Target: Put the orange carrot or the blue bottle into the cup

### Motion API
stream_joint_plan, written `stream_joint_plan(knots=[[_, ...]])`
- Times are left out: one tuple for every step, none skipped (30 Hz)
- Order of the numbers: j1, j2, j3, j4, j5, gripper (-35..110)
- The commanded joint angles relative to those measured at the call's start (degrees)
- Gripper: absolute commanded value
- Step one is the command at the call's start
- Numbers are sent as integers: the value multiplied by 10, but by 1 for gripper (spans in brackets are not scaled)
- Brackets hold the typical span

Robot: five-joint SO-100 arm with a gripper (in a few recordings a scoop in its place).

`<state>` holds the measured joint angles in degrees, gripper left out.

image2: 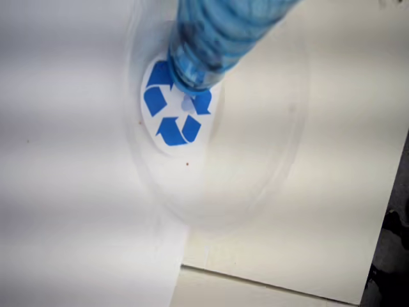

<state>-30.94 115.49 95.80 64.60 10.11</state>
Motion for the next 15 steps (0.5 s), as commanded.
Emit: stream_joint_plan(knots=[[-4, 83, -43, -4, 0, 31], [4, 93, -43, -4, 0, 31], [15, 105, -43, -4, 0, 31], [30, 117, -42, -4, 2, 31], [47, 131, -42, -3, 2, 31], [67, 145, -41, 0, 1, 31], [87, 161, -41, 8, 1, 31], [109, 176, -41, 21, 0, 31], [130, 192, -41, 36, 0, 31], [150, 203, -41, 51, -1, 31], [170, 212, -41, 65, -1, 31], [187, 221, -41, 79, -1, 31], [203, 228, -40, 93, -1, 31], [220, 239, -38, 105, -1, 31], [235, 248, -31, 112, -1, 31]])
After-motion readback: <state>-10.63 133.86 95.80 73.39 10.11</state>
